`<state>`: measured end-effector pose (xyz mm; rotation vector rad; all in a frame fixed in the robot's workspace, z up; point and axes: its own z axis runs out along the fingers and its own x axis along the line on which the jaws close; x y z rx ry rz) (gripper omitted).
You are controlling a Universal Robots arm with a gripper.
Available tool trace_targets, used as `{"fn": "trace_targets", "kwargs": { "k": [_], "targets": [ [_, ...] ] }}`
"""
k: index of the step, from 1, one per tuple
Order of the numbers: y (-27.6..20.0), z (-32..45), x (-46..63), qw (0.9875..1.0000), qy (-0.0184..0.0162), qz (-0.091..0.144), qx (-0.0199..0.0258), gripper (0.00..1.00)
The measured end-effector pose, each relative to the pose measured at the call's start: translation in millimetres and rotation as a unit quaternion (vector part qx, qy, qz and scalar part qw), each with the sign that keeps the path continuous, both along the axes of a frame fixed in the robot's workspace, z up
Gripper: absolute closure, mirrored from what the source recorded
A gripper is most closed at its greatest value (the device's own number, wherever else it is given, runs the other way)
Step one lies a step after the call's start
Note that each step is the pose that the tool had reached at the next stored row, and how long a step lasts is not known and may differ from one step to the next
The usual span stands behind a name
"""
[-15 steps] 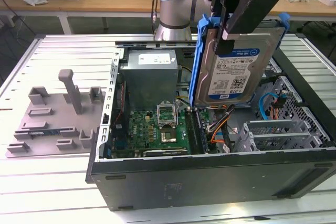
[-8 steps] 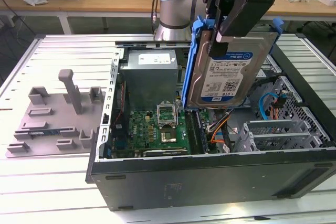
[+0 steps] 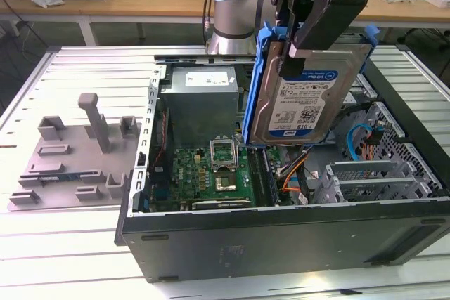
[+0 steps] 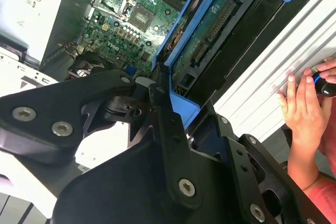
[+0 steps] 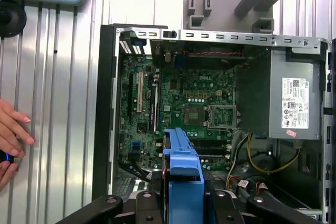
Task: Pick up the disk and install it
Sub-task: 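Insert the disk into the insertion slot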
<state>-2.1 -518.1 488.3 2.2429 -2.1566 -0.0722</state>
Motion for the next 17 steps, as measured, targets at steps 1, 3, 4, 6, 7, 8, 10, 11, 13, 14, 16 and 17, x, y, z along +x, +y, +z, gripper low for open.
{"fn": "trace_targets", "kwargs": {
  "k": [1, 3, 4, 6, 7, 8, 10, 11, 13, 14, 16, 17],
  "targets": [
    [0.0, 0.0, 0.1, 1.0000, 0.0000, 0.000, 0.0000, 0.63],
    [-0.2, -0.1, 1.2, 1.0000, 0.0000, 0.000, 0.0001, 0.63],
    [-0.6, 0.0, 2.8, 1.0000, 0.0000, 0.000, 0.0000, 0.63],
    [-1.3, 0.0, 5.5, 1.0000, 0.0000, 0.000, 0.0000, 0.63],
    [-2.1, 0.0, 8.8, 1.0000, 0.0000, 0.000, -0.0002, 0.63],
    [-2.6, 0.0, 10.4, 1.0000, 0.0000, 0.000, -0.0002, 0.63],
    [-3.8, 0.0, 15.1, 1.0000, 0.0000, 0.000, -0.0003, 0.63],
    [-4.2, 0.0, 16.9, 1.0000, 0.0000, 0.000, -0.0003, 0.63],
    [-5.5, 0.0, 22.1, 1.0000, 0.0000, 0.000, -0.0005, 0.63],
    [-6.0, 0.0, 24.2, 1.0000, 0.0000, 0.000, -0.0006, 0.63],
    [-7.5, 0.0, 30.0, 1.0000, 0.0000, 0.000, -0.0008, 0.63],
    [-9.9, 0.0, 38.9, 1.0000, 0.0000, 0.000, -0.0008, 0.63]
  ]
}}
